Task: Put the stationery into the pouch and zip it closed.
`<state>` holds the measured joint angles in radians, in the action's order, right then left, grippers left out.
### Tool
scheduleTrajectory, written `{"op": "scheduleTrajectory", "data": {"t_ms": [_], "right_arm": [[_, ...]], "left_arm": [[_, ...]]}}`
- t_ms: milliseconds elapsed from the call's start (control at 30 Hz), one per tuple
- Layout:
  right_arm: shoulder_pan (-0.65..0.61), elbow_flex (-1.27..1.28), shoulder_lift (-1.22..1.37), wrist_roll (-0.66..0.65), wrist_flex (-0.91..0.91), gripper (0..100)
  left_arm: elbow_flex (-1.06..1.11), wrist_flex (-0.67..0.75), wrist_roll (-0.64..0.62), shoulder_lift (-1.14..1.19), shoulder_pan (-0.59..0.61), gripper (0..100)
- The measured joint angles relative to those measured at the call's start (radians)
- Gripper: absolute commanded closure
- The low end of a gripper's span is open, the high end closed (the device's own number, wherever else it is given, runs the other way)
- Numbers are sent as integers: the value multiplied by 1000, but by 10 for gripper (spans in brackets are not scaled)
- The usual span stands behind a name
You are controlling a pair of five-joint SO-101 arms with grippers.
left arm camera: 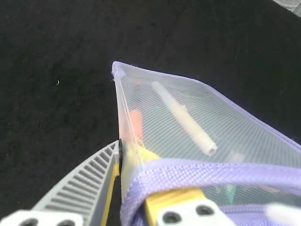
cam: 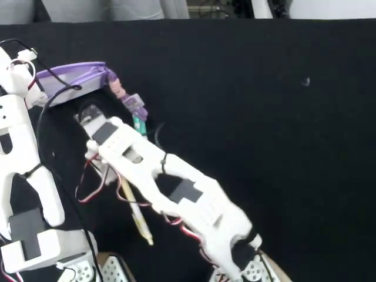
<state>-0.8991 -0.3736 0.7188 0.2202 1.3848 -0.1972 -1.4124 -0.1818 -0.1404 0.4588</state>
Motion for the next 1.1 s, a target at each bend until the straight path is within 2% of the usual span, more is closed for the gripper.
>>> {"op": "scheduleTrajectory", "data": {"t_ms": [200,600,733,1100], "right_arm": [[48,-3,-64,0,71,988],[256,-3,-284,0,163,988],[313,-3,-396,-20,196,988],[419,-3,-783,-104,227,988]], "left_arm": [[-9,-35,0,0,0,971],[-87,-163,-3,0,-71,971],[-103,-180,0,0,-78,971],[-103,-210,0,0,-199,971]]}}
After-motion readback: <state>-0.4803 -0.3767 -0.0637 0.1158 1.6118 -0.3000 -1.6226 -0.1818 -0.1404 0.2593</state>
